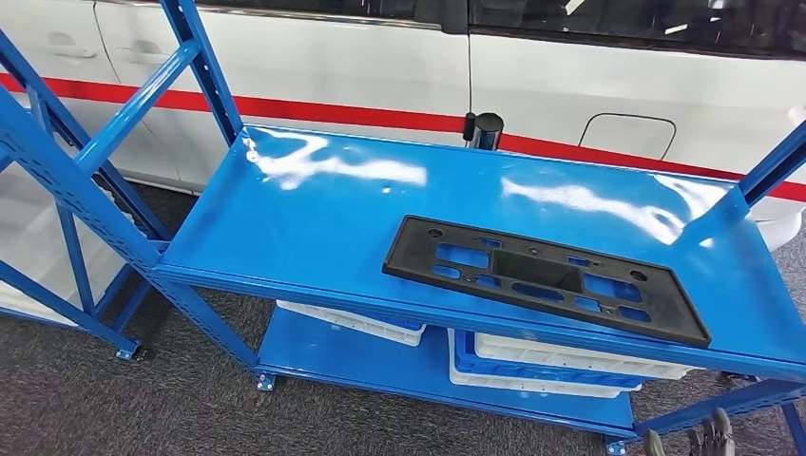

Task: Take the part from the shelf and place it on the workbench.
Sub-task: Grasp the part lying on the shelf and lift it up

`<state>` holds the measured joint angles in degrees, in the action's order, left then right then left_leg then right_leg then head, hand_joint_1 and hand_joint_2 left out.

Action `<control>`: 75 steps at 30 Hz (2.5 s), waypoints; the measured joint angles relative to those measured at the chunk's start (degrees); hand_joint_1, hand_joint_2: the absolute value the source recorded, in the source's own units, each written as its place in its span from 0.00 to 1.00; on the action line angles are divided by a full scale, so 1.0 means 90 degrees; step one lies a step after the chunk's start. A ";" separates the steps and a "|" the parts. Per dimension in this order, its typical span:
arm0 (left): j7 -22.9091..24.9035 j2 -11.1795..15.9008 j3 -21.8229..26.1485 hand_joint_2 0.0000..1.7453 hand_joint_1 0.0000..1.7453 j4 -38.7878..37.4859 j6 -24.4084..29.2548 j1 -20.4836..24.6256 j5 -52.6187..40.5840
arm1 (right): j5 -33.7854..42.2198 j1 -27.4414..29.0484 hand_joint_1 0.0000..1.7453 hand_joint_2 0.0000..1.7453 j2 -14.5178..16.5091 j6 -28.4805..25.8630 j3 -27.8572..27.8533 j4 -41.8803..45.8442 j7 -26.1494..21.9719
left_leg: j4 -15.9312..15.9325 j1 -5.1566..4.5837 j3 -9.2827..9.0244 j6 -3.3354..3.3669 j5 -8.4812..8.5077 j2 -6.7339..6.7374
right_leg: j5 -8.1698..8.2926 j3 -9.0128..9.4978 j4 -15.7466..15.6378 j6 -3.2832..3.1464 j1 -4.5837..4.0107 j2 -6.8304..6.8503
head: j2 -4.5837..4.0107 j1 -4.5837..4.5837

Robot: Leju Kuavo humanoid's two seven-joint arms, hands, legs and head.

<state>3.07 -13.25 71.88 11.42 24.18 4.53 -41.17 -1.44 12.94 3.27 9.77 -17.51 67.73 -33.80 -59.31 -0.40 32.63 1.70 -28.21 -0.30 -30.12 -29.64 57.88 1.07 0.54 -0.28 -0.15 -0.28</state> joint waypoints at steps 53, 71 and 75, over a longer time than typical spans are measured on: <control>-0.0965 0.0534 -0.0100 1.00 0.00 -0.0008 -0.1493 0.0042 -0.0399 | -0.6707 -0.0110 0.00 1.00 -0.0921 -0.4051 0.3988 0.3481 0.1763 | 0.0001 0.0001 0.0003 0.0000 0.0001 -0.0002 | -0.0001 0.0003 0.0001 -0.0001 -0.0001 0.0001 | -0.0001 0.0000; -0.1223 0.0556 -0.0234 1.00 0.00 -0.0011 -0.2008 0.0056 -0.0529 | -0.7432 -0.0426 0.00 1.00 -0.0921 -0.4223 0.4279 0.2935 0.2180 | 0.0001 0.0001 0.0008 0.0000 0.0003 -0.0003 | 0.0001 0.0052 0.0001 -0.0001 -0.0001 0.0001 | -0.0001 -0.0001; -0.1222 0.0554 -0.0286 1.00 0.00 -0.0013 -0.2042 0.0057 -0.0612 | -0.7539 -0.0518 0.00 1.00 -0.0895 -0.4177 0.4284 0.2828 0.2300 | 0.0001 0.0001 0.0006 0.0000 0.0003 -0.0003 | 0.0001 0.0052 0.0001 -0.0001 -0.0001 0.0001 | 0.0000 0.0001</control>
<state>-7.93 -8.26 69.30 11.30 5.80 5.04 -46.68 -69.29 8.28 -4.79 -27.82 21.05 93.18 -13.10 -59.30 -0.40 32.68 1.70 -28.18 -0.33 -30.12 -29.17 57.89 1.06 0.54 -0.27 -0.15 -0.27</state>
